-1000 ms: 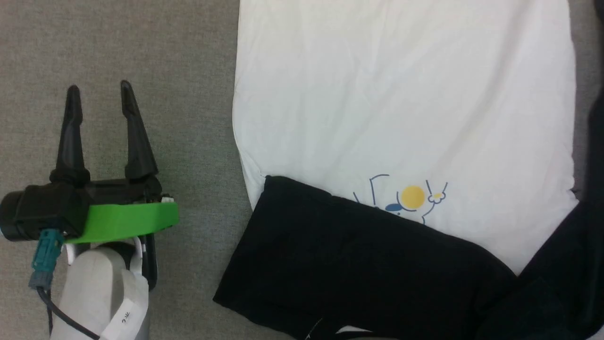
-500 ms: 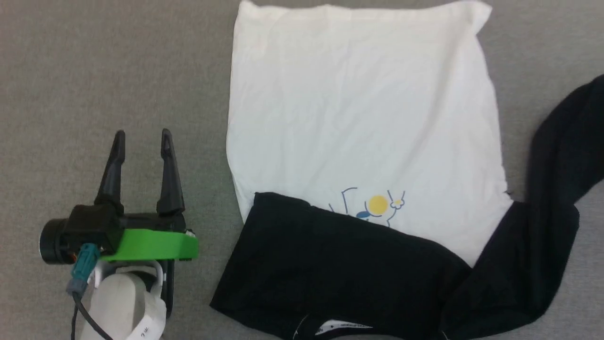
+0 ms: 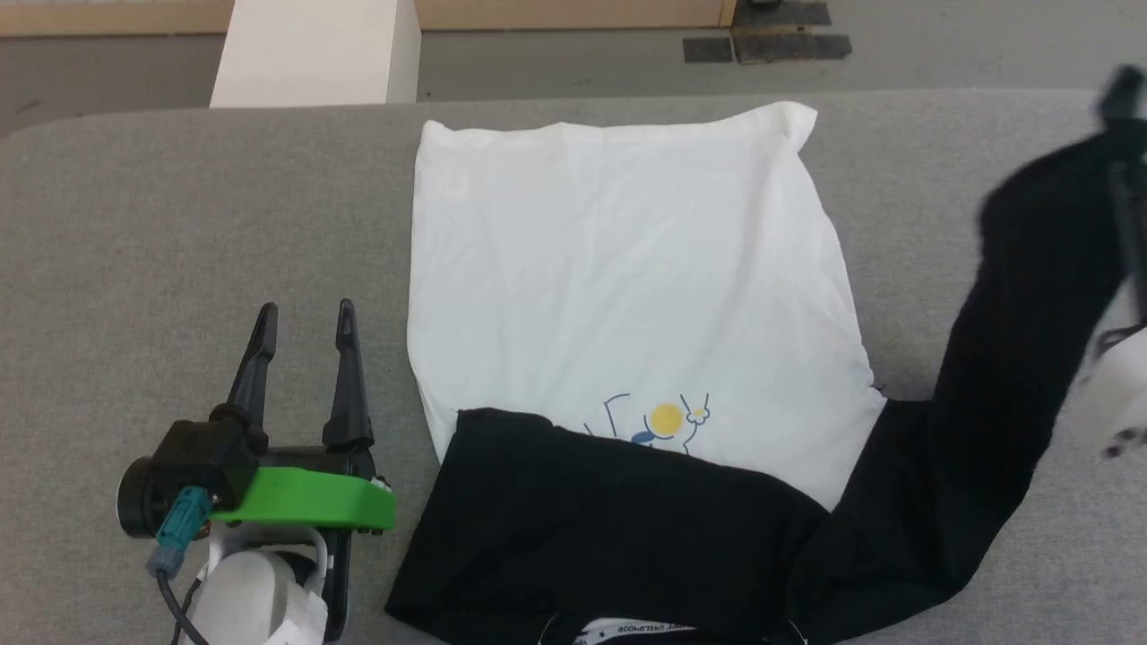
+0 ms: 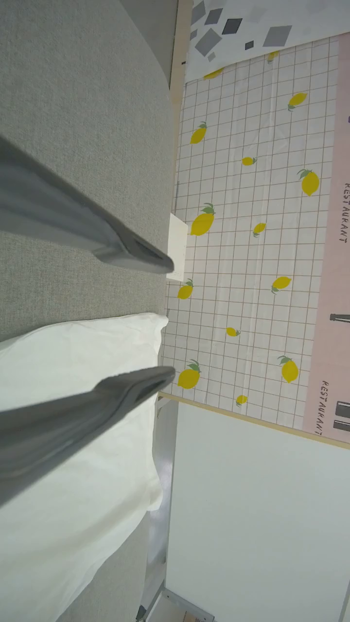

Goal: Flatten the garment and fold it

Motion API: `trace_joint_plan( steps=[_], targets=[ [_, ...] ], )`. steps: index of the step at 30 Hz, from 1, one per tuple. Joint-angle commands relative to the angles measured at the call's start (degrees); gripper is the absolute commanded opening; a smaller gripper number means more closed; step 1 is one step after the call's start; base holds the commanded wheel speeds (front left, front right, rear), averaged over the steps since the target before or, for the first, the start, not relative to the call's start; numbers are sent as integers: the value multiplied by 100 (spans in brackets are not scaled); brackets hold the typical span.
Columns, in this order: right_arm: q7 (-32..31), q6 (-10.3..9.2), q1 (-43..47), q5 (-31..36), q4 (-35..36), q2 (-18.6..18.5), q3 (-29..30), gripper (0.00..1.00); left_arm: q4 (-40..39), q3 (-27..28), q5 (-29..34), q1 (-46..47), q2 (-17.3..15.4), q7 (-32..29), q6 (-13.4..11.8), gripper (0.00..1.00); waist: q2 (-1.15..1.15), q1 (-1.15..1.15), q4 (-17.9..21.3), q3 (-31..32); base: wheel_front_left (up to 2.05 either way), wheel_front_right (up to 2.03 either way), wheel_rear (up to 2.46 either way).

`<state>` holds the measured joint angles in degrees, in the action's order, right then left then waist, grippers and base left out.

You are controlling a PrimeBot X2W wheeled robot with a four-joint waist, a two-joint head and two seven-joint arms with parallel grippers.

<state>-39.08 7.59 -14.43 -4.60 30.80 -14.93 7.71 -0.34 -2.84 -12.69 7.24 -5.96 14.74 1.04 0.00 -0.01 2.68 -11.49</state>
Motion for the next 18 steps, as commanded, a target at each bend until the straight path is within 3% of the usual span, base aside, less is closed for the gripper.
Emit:
trace_joint_plan(
  steps=[1, 5, 9, 14, 18],
  targets=[
    [-51, -10, 107, -15, 187, 64, -262, 0, 16, 23, -36, -79, 12, 26, 40, 100, 0, 1, 24, 95, 0, 0, 0],
    [-178, -10, 258, -93, 552, 153, -1381, 0, 27, 67, -44, -111, 20, 26, 69, 100, 0, 1, -8, 115, 0, 0, 0],
    [-232, -10, 268, -177, 418, 202, -2508, 0, 49, 106, -35, -119, 16, 26, 96, 100, 0, 1, -34, 109, 0, 0, 0],
    [-170, -10, 279, -398, -476, 260, -3884, 0, 75, 123, -26, -86, 34, 26, 126, 100, 0, 1, -103, 75, 0, 0, 0],
    [37, -10, 297, -488, -1539, 353, -4517, 0, 99, 109, -14, -54, 64, 26, 151, 100, 0, 1, -170, 25, 0, 0, 0]
  ],
)
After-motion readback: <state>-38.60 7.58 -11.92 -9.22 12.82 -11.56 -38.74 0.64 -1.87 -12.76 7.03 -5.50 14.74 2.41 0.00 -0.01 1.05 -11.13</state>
